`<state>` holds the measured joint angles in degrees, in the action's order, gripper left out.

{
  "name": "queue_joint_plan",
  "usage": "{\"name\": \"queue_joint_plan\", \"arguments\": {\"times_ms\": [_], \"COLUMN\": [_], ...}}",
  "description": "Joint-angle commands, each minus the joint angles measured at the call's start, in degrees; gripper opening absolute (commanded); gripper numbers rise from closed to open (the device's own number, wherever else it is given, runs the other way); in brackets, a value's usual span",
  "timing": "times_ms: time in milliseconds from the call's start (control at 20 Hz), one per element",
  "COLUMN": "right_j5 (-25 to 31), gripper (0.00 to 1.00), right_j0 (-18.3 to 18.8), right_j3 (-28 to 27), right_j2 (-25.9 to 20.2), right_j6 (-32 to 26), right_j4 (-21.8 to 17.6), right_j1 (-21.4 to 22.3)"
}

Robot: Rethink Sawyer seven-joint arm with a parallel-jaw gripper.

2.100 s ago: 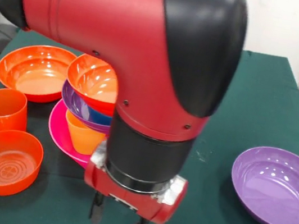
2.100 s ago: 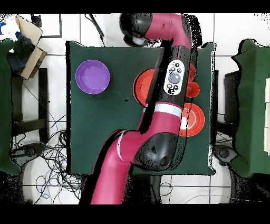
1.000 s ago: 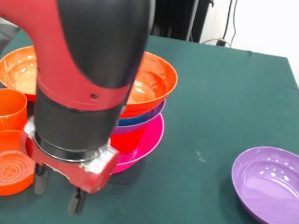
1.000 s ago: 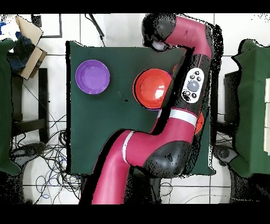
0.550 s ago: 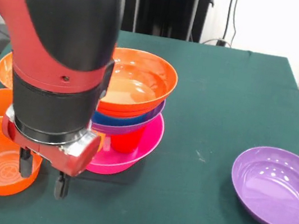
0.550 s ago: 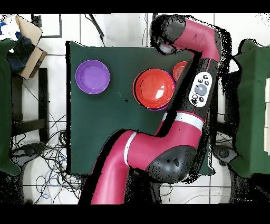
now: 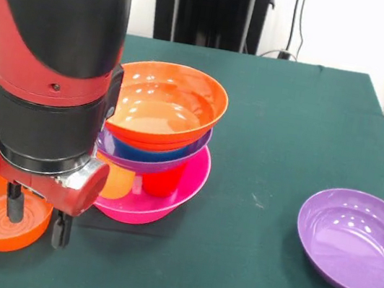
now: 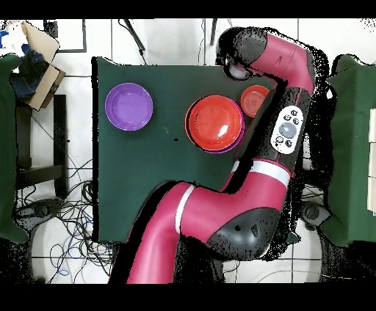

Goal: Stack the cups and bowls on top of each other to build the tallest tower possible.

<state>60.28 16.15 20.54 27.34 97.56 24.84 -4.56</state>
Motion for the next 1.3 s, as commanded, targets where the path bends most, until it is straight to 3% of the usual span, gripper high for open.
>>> {"name": "queue_joint_plan", "arguments": {"times_ms": [50,550,1300], "right_j5": [-5.37,-9.65,-13.42], "gripper": [1.00,1.00,1.00], "right_j0": [1.10,2.29,3.36], "right_j3": [11.72,16.50,21.11], "right_j2": [-10.82,-15.97,-22.75], "right_j6": [-19.83,-21.18,-17.97], "right_j4": [-6.00,-9.05,-12.53], "right_j1": [2.48,4.25,5.51]}}
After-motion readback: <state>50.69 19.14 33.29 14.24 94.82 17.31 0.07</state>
